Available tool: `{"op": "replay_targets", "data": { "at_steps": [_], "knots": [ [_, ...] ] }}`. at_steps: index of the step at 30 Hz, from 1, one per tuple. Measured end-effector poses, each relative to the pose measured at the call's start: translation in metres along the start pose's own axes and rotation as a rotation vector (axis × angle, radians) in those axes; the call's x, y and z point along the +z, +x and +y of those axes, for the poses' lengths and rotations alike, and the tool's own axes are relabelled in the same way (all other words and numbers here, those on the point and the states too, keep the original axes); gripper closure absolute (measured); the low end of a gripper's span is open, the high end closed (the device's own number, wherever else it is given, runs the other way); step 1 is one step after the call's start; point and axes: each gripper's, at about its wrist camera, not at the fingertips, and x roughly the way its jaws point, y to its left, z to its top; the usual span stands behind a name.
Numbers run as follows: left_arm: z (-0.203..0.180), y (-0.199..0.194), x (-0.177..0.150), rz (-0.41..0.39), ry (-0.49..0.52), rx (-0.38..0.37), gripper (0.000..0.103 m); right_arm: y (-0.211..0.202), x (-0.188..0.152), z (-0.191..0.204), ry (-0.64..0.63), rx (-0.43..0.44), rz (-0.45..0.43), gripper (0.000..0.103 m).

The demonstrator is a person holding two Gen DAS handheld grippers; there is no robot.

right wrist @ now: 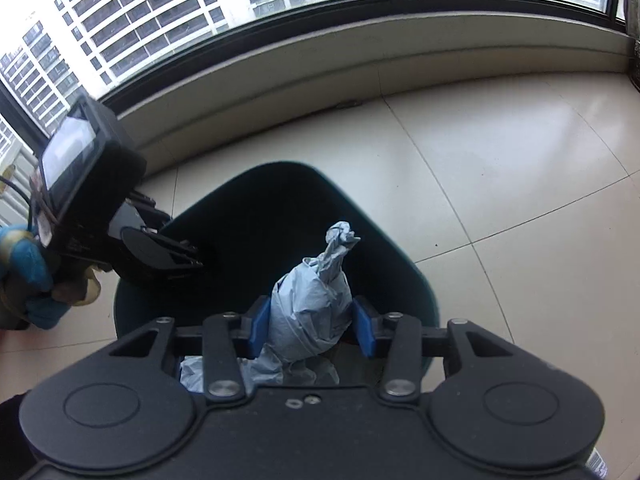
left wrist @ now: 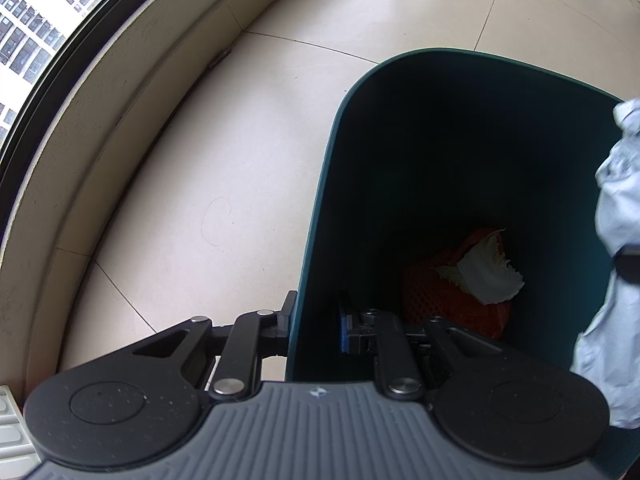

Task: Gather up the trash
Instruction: 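Carry the grey cloth over the bin and open the right gripper, then lower the right gripper to the white crumpled tissue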

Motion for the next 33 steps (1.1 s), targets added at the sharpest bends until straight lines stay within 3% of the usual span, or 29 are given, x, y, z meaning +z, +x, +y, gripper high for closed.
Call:
{"op": "replay_targets", "data": {
  "at_steps": [5,16,22,23,24,25,33],
  "knots": [
    [0.001,0.001,0.001,0.002,-0.006,-0.003,0.085,0.044,-0.009,0.019,-0.094,-0.059,0.085,0.061],
    [0.005,-0.001,0.000,0.000,-0.007,-0.012,0.085,0.085,-0.012,0.030,-0.088,-0.073,0.148,0.058],
    [0.007,-0.001,0.000,-0.001,-0.004,-0.014,0.085,0.065,-0.011,0.021,-0.055,-0.055,0.108,0.055],
    [0.006,-0.001,0.001,-0.001,-0.002,-0.012,0.085,0.060,-0.012,0.020,-0.053,-0.043,0.096,0.052],
    [0.006,-0.001,0.000,-0.002,-0.001,-0.010,0.085,0.057,-0.012,0.020,-0.058,-0.030,0.083,0.039],
    [0.006,-0.001,0.000,-0.001,-0.001,-0.010,0.085,0.050,-0.014,0.014,-0.067,-0.016,0.066,0.034],
    [0.006,0.000,0.001,0.002,-0.002,-0.013,0.085,-0.021,-0.030,-0.001,-0.049,0.030,-0.044,0.038]
  ]
}}
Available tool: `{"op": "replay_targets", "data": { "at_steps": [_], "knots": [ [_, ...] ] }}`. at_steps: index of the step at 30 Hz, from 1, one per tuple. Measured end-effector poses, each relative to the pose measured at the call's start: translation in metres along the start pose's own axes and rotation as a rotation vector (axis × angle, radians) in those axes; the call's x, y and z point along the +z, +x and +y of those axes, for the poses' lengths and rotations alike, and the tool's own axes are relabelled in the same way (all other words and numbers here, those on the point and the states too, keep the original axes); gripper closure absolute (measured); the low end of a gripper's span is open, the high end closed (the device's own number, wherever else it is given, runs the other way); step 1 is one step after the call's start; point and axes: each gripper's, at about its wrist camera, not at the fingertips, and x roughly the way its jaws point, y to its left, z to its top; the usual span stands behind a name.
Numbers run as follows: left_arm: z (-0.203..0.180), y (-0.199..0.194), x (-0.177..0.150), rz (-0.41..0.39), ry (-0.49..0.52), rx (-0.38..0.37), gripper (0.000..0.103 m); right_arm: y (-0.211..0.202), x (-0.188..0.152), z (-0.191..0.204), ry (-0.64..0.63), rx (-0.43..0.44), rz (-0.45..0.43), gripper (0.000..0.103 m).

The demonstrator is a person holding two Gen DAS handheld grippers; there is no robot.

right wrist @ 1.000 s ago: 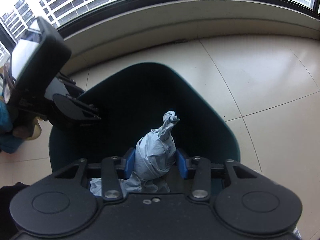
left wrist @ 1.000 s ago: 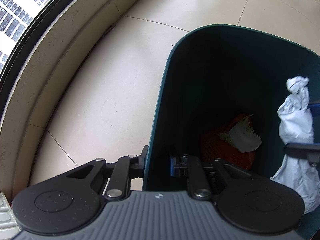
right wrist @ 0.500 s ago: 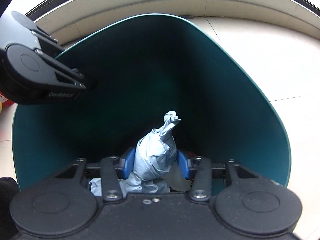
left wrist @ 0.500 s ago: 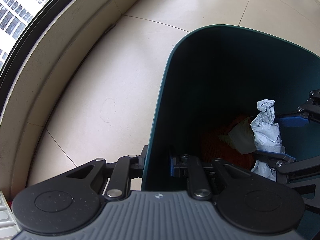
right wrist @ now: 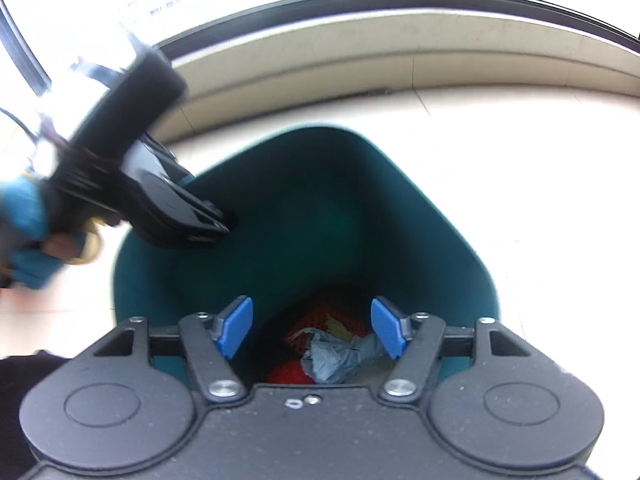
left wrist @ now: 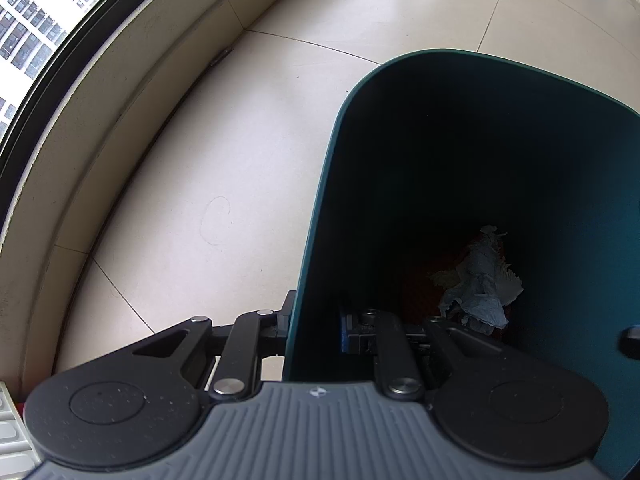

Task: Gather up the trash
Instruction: 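Lower the right gripper to the white crumpled tissue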

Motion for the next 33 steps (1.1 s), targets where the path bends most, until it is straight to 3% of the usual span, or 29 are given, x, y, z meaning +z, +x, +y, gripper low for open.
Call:
{"op": "replay_targets", "data": {
  "at_steps": [6,8,13,18,24,29,33],
  "knots": [
    [0.000,0.000,0.000,-0.001,0.006,0.005,0.085,-0.067,-0.018,-0.023,0.051,0.000,-0.066,0.038],
    [-0.001,0.000,0.000,0.000,0.004,0.003,0.085,-0.094,-0.008,-0.020,0.063,-0.028,-0.078,0.038],
    [-0.001,-0.001,0.000,0.001,0.002,0.002,0.085,-0.113,-0.028,-0.038,0.107,-0.070,-0.067,0.037],
    [-0.001,-0.001,0.000,0.001,0.005,0.001,0.085,-0.093,-0.068,-0.064,0.174,-0.119,-0.012,0.029],
    [-0.001,0.000,0.001,0.003,0.008,0.007,0.085,-0.023,-0.149,-0.088,0.184,-0.185,0.187,0.029],
    [-0.003,0.000,0.001,0.002,0.012,0.012,0.085,0.048,-0.218,-0.082,0.166,-0.158,0.344,0.033],
    [-0.003,0.000,0.001,0.002,0.013,0.012,0.085,0.084,-0.247,-0.067,0.125,-0.127,0.412,0.033]
  ]
}}
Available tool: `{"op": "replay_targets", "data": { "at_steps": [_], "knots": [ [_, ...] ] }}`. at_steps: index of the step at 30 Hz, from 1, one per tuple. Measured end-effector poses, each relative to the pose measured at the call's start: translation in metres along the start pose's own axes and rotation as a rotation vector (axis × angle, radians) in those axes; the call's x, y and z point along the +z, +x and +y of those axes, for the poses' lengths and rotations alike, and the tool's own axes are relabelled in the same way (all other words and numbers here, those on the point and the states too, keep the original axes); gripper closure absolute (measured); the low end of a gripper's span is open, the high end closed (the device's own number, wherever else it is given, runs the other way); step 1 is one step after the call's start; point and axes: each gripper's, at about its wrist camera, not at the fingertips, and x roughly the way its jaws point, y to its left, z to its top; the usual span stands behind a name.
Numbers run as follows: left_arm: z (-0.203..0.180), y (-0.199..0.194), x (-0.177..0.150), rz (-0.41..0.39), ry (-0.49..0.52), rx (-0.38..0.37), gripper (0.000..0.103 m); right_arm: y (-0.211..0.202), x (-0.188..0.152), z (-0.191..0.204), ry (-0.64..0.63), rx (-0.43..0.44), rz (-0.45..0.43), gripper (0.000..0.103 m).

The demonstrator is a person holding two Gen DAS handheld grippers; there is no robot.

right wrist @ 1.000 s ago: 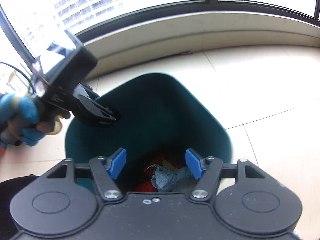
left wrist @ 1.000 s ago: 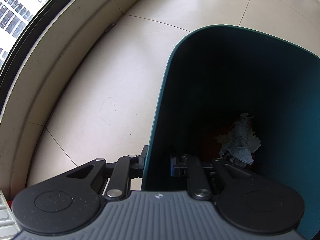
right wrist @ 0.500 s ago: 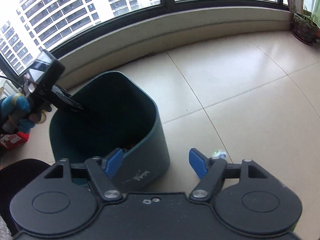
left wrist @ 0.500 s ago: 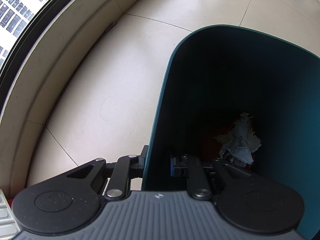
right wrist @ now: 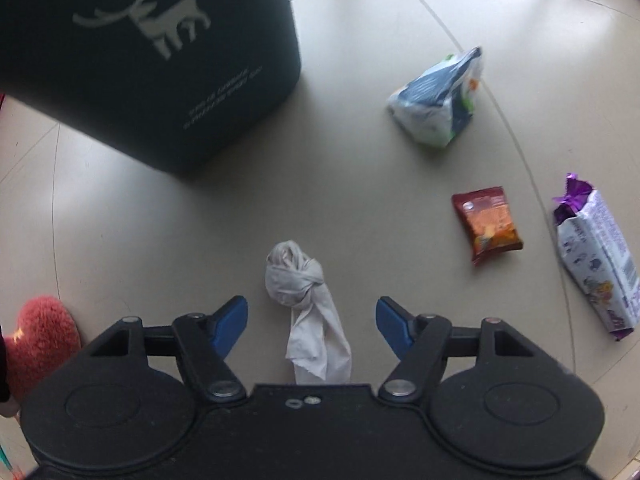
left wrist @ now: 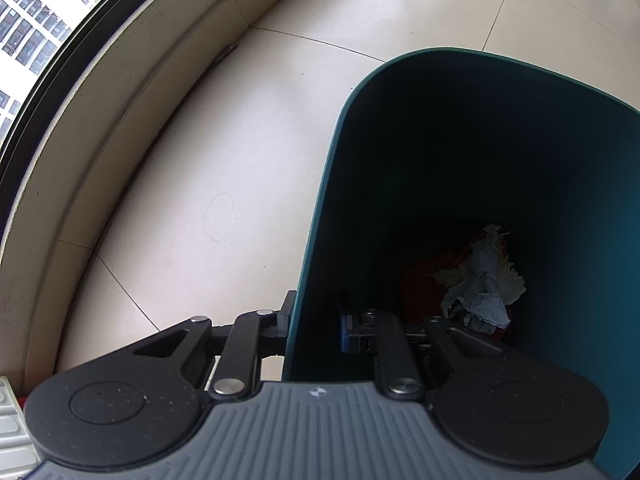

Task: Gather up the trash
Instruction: 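Lower the right gripper to the white crumpled tissue, then close the right gripper on the white tissue and lift it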

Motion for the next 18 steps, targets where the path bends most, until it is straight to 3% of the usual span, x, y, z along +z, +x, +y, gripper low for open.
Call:
{"op": "replay_targets", "data": {
  "at_steps": [7,18],
  "knots": [
    [0.000,0.000,0.000,0.000,0.004,0.000,0.085,0.053,-0.007,0.014,-0.018,-0.010,0.084,0.032],
    [-0.002,0.002,-0.001,-0.001,0.005,0.008,0.085,0.071,-0.002,0.026,0.055,-0.049,0.050,0.036]
  ]
}}
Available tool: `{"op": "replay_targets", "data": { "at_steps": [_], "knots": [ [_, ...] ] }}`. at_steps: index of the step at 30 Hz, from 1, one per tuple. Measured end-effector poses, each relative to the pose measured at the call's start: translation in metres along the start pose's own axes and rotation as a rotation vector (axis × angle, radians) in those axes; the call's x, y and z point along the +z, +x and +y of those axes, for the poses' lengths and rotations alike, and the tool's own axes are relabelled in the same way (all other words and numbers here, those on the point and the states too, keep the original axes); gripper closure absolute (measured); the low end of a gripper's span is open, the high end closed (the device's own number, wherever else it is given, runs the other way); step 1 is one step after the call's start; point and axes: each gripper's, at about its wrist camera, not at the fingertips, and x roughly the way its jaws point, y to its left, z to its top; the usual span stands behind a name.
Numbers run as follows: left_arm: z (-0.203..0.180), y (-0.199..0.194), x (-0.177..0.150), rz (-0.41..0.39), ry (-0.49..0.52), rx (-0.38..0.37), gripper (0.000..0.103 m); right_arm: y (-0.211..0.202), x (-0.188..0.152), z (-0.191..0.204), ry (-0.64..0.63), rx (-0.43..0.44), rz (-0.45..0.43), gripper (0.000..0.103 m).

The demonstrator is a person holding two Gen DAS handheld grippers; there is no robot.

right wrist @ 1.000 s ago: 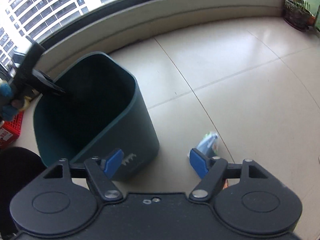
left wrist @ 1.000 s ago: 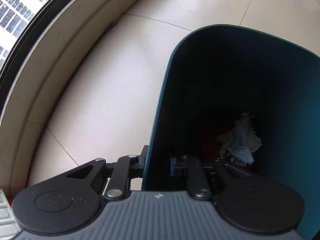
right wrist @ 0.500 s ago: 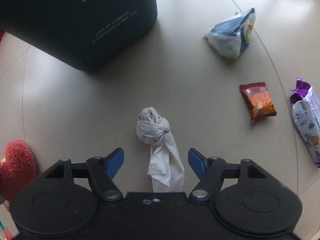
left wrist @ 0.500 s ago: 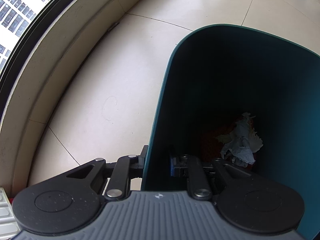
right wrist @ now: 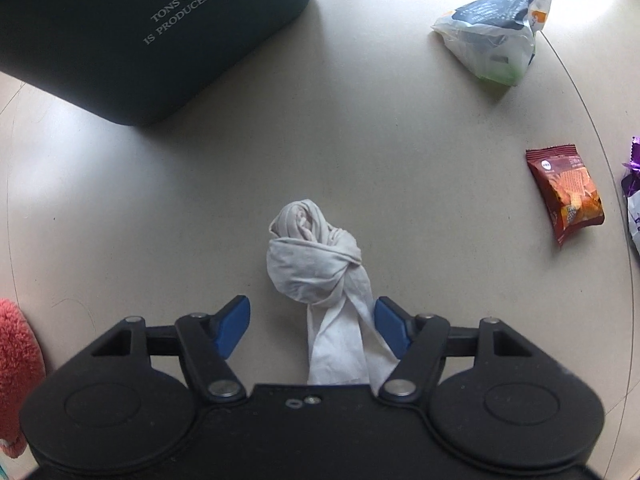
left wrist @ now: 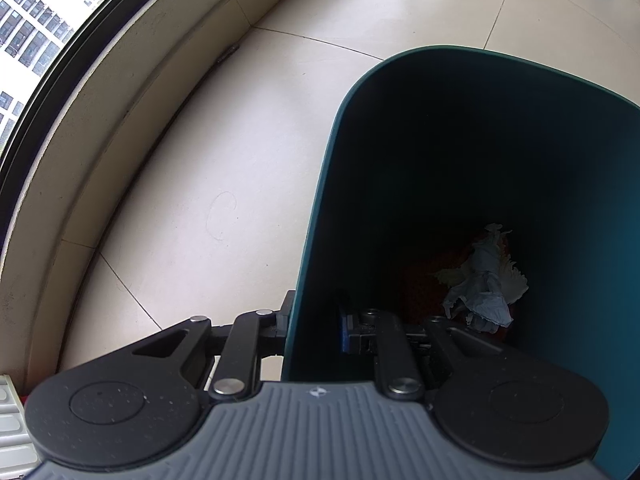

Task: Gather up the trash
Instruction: 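Close the right gripper on the white tissue and lift it, then carry the white tissue over the bin and open the right gripper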

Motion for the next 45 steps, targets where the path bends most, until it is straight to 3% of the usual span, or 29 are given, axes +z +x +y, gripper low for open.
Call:
{"op": "replay_targets", "data": {
  "at_steps": [2,5,6,7,10,16,21,28,31,38,45],
  "knots": [
    [-0.001,0.000,0.000,0.000,0.000,0.002,0.085,0.001,0.000,0.000,0.015,-0.016,0.003,0.041],
    [-0.001,0.000,0.000,0.001,0.003,0.002,0.085,-0.002,-0.001,0.000,0.020,-0.036,-0.014,0.058],
    [-0.001,0.000,0.000,0.001,0.003,0.003,0.085,-0.006,-0.002,0.003,0.024,-0.031,-0.018,0.074],
    [-0.001,0.000,0.000,0.000,0.003,0.003,0.085,-0.007,-0.002,0.002,0.036,-0.023,-0.017,0.083],
    [-0.002,0.000,0.000,0.001,0.000,0.002,0.085,-0.021,-0.003,-0.002,0.070,0.001,-0.051,0.088],
    [-0.001,0.000,0.001,0.002,0.003,-0.003,0.085,-0.084,0.002,-0.024,0.183,0.087,-0.140,0.090],
    [0.001,0.001,0.002,0.005,0.001,-0.009,0.085,-0.169,0.025,-0.035,0.225,0.123,-0.230,0.090],
    [0.003,0.003,0.004,0.015,0.008,-0.016,0.085,-0.281,0.069,-0.020,0.215,0.205,-0.345,0.089],
    [0.003,0.002,0.004,0.015,0.009,-0.020,0.085,-0.309,0.082,-0.009,0.178,0.219,-0.397,0.089],
    [0.003,0.002,0.004,0.015,0.009,-0.022,0.085,-0.338,0.118,0.021,0.105,0.256,-0.455,0.089],
    [0.004,0.002,0.004,0.017,-0.010,-0.036,0.085,-0.298,0.163,0.062,0.070,0.281,-0.419,0.089]
  ]
}}
